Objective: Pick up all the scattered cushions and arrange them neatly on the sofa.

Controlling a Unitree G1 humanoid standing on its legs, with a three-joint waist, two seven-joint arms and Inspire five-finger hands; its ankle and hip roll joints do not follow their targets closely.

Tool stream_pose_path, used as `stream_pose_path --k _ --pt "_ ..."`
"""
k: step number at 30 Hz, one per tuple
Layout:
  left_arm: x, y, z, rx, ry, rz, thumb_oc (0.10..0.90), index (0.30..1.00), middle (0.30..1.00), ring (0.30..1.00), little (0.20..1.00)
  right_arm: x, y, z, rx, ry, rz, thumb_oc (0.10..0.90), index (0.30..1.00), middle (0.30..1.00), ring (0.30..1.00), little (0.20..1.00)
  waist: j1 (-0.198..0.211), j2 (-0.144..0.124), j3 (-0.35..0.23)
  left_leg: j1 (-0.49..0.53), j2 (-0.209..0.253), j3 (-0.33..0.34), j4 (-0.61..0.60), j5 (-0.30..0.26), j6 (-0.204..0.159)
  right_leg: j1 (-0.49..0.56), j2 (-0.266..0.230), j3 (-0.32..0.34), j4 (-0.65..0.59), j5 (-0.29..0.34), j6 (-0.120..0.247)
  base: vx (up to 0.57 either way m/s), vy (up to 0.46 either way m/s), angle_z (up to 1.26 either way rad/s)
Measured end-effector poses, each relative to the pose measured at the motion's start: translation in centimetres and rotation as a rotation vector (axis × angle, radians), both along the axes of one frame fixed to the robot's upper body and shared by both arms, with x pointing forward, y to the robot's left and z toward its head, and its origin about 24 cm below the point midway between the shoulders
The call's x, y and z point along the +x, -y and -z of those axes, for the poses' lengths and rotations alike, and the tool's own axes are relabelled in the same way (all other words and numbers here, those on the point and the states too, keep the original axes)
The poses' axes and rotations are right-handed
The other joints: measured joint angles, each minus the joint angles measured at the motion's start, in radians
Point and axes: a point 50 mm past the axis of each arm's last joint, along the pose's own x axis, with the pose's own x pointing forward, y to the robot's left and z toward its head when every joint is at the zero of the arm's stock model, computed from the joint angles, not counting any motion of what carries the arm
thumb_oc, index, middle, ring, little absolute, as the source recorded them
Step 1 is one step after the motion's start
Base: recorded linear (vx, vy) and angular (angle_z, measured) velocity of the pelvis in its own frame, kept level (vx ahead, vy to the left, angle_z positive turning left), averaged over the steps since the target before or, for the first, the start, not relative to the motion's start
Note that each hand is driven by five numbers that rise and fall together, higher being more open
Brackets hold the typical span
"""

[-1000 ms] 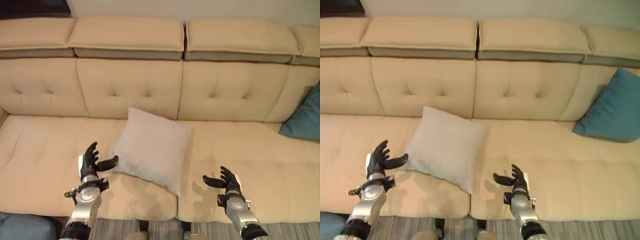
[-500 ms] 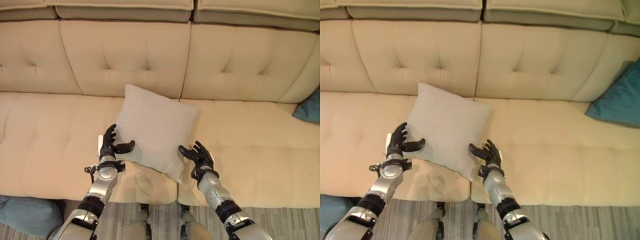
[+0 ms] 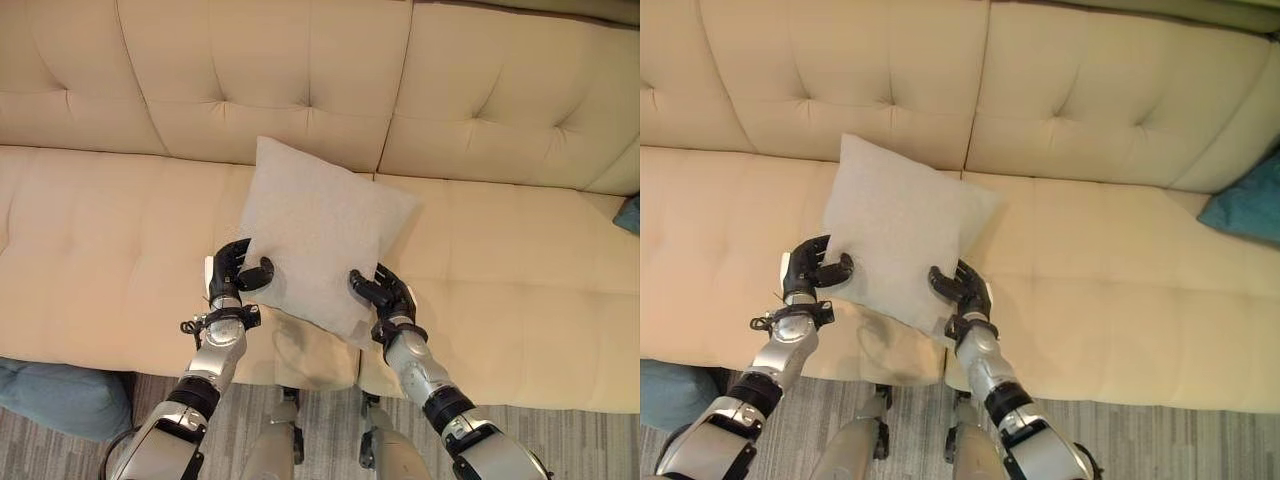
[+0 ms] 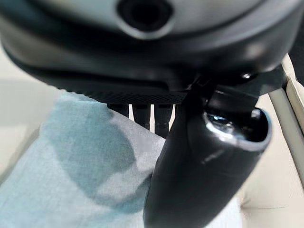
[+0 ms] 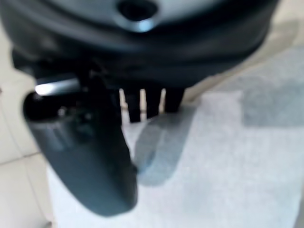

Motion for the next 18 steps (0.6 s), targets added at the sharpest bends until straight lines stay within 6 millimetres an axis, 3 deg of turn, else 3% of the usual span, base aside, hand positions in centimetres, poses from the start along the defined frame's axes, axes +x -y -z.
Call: stream_pose_path --k 5,14,18 --pt "-0.8 0.8 -0.6 -0.049 0.044 0.033 0.400 0.300 0.300 0.300 0.300 -1.6 1.1 1.0 -0.022 -0.002 -0.012 0.400 0.300 0.300 0.300 0.300 -0.002 0.012 0.037 0.042 -0.004 0.000 0.000 0.000 0.000 0.044 -0.002 -0.002 0.000 -0.003 0.003 0.00 -0.002 0.01" --pt "-4.5 1.6 2.4 -0.104 -0.042 0.084 0.400 0.300 0.300 0.300 0.300 -4.5 4.3 1.7 -0.193 0.006 -0.006 0.400 0.300 0.300 0.300 0.300 -0.051 0.016 0.038 0.114 0.002 -0.004 -0.001 -0.001 -0.001 0.119 0.000 -0.010 -0.001 -0.009 0.008 -0.01 -0.064 0.02" --pt "-5.8 2.6 2.8 -0.126 -0.056 0.173 0.400 0.300 0.300 0.300 0.300 -5.8 6.6 1.6 -0.264 0.018 0.037 0.400 0.300 0.300 0.300 0.300 -0.069 0.036 0.045 0.149 0.006 -0.005 -0.001 -0.001 -0.001 0.153 0.001 -0.013 -0.001 -0.010 0.008 -0.02 -0.118 0.01"
